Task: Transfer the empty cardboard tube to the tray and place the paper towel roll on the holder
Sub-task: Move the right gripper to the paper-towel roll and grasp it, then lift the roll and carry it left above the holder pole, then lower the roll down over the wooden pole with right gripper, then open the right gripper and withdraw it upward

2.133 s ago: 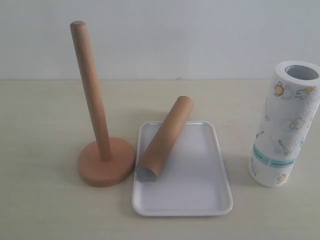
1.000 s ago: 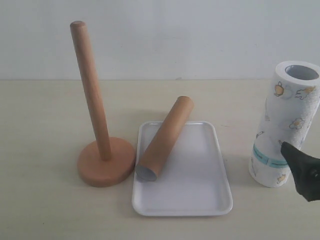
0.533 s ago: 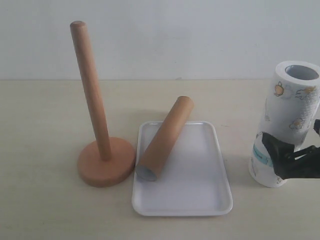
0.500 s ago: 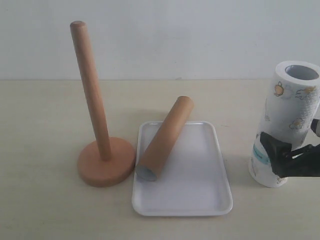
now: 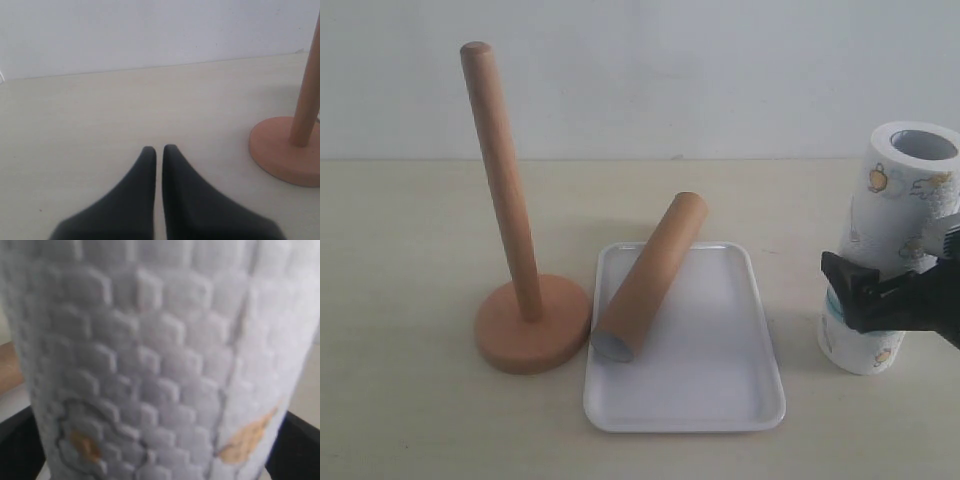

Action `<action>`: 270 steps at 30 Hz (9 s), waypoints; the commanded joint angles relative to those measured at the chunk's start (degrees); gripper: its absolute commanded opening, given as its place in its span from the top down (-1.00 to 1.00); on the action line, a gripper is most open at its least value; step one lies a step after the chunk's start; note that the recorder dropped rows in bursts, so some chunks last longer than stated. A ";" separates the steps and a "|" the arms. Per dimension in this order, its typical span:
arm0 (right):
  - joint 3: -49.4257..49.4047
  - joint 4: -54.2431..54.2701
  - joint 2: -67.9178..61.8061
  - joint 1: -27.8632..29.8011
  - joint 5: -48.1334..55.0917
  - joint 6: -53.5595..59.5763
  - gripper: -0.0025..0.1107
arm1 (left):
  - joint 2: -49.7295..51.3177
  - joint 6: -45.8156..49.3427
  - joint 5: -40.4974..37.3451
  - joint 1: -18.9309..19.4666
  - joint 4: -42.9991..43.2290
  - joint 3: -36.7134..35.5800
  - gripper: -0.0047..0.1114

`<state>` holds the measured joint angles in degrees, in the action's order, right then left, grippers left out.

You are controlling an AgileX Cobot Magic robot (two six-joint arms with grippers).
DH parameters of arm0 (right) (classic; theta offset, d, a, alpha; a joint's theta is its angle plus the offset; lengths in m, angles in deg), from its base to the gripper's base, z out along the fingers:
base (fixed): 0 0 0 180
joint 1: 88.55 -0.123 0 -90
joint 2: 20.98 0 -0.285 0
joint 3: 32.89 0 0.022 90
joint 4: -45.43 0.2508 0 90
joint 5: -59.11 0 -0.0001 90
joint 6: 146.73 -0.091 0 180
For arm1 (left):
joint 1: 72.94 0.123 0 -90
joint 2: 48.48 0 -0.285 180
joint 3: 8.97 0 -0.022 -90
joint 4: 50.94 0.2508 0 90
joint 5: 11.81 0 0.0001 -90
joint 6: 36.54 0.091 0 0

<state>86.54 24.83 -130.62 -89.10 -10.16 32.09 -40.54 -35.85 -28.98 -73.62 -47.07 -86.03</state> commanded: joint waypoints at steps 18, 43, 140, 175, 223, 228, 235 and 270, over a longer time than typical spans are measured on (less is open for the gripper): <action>0.71 -0.66 -0.13 -0.03 -0.69 -8.80 0.70 | -0.16 0.30 0.07 0.12 -0.29 -0.16 0.85; 0.71 -4.11 1.39 -0.03 -0.69 -9.34 0.96 | -0.16 0.30 0.07 0.12 -0.29 -0.16 0.85; 80.60 -35.51 3.48 -50.46 78.35 -59.28 0.96 | -0.16 0.30 0.07 0.12 -0.29 -0.16 0.85; 71.85 -36.80 -3.48 -50.64 71.57 -53.33 0.96 | -0.16 0.30 -0.04 0.12 -0.29 -0.16 0.85; 62.64 -30.48 -2.24 -47.87 66.49 -49.28 0.96 | -0.16 0.30 -0.04 0.12 -0.29 -0.16 0.85; 62.64 -30.09 -6.05 -47.87 61.98 -49.62 0.96 | -0.16 0.30 -0.04 0.12 -0.29 -0.16 0.85; 62.64 -29.87 -6.71 -47.87 63.96 -49.40 0.95 | -0.16 0.30 -0.04 0.12 -0.29 -0.16 0.85; 62.76 -29.05 2.52 -47.87 69.27 -52.31 -0.52 | -0.16 0.30 -0.04 0.12 -0.29 -0.16 0.85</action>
<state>149.19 -4.06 -131.00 -137.19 59.54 -20.05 -40.54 -35.85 -28.98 -73.62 -47.07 -86.03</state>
